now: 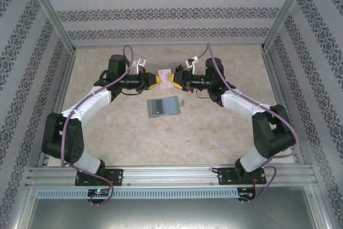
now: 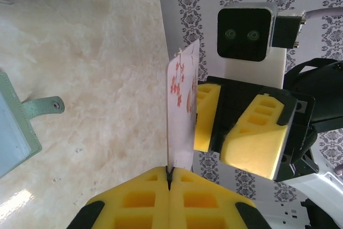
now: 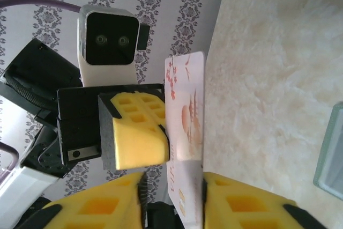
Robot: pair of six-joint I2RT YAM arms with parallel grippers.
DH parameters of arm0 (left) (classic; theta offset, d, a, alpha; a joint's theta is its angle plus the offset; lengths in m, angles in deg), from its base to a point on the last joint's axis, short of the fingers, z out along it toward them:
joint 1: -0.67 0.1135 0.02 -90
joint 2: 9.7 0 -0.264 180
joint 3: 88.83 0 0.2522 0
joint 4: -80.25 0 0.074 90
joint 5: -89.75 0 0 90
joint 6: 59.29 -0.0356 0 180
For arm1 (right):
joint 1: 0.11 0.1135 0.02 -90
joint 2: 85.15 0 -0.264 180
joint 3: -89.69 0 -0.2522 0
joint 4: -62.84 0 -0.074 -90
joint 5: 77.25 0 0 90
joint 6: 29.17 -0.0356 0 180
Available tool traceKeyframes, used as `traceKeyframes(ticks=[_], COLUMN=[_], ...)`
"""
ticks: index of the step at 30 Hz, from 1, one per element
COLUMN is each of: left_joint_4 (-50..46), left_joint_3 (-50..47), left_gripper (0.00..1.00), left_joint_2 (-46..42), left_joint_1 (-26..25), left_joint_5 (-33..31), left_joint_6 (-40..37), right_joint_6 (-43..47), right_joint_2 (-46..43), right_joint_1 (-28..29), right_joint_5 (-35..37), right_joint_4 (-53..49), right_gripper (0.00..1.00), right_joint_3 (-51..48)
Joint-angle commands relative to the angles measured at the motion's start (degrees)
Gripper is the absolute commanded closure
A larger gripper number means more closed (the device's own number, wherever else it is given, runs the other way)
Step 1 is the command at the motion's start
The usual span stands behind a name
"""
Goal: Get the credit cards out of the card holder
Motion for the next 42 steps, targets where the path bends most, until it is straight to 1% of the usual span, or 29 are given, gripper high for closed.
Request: traceKeyframes(ticks=[1,4,7,8,10,12,14,16,19,21,24,26,28,31,33,38,42], left_joint_4=[3.0,2.4,-2.1,-4.5,-11.8,-19.4,-27.7,-32.9,-34.8,-36.1,-37.3,-37.1,-37.2,-37.6,-37.9,-37.6,-37.6], left_joint_3=[-1.1,-0.5,1.4,2.2,4.1,5.9,8.0,9.1,7.6,6.6,5.2,3.9,2.9,2.2,2.1,2.3,2.4], left_gripper=[1.0,1.0,1.0,0.96,0.78,0.55,0.41,0.28,0.09,0.01,0.0,0.01,0.01,0.01,0.01,0.0,0.0], left_joint_2=[0.7,0.9,1.0,1.0,0.7,0.6,0.5,0.0,-2.8,-4.8,-7.4,-9.0,-10.0,-9.9,-9.3,-8.0,-7.4], left_joint_1=[0.9,0.9,0.9,0.9,1.0,1.4,1.8,2.2,3.4,3.8,4.1,4.2,4.4,4.5,4.6,4.8,5.1], left_joint_5=[1.6,1.6,0.6,-0.5,-4.3,-9.4,-16.9,-24.0,-31.0,-35.7,-42.4,-45.8,-48.2,-51.4,-52.2,-51.9,-52.5], left_joint_6=[0.6,0.5,-2.0,-3.5,-7.2,-11.9,-17.0,-20.6,-23.1,-24.9,-26.9,-27.9,-28.8,-29.5,-29.4,-29.5,-29.2], right_joint_6=[0.5,0.5,1.2,1.9,3.5,5.2,8.4,13.8,20.6,23.2,25.6,27.1,28.5,29.7,30.0,31.1,30.9], right_joint_2=[-2.7,-2.3,-1.9,-2.0,-2.3,-2.6,-3.0,-3.1,-1.9,0.0,3.0,5.0,7.0,11.0,14.6,22.3,26.4], right_joint_1=[-0.4,-0.1,-0.2,-0.2,-0.4,-0.8,-1.0,-1.1,-1.3,-1.3,-1.1,-0.8,-0.4,-0.3,-0.3,-0.5,-1.0], right_joint_5=[-2.3,-2.5,-1.9,-1.4,0.5,3.2,6.8,11.4,18.9,23.6,28.8,31.8,34.5,36.2,36.4,37.0,36.4], right_joint_4=[3.5,3.4,2.8,2.1,0.1,-2.1,-7.4,-16.0,-26.8,-31.5,-35.4,-38.8,-41.2,-43.7,-45.3,-47.8,-49.0], right_gripper=[0.76,0.87,0.97,1.0,1.0,1.0,1.0,1.0,1.0,1.0,1.0,1.0,1.0,1.0,1.0,1.0,1.0], right_joint_3=[-1.1,-0.5,0.0,0.1,0.5,0.4,0.7,2.3,5.5,7.7,10.8,13.4,15.9,20.4,24.3,33.4,39.2])
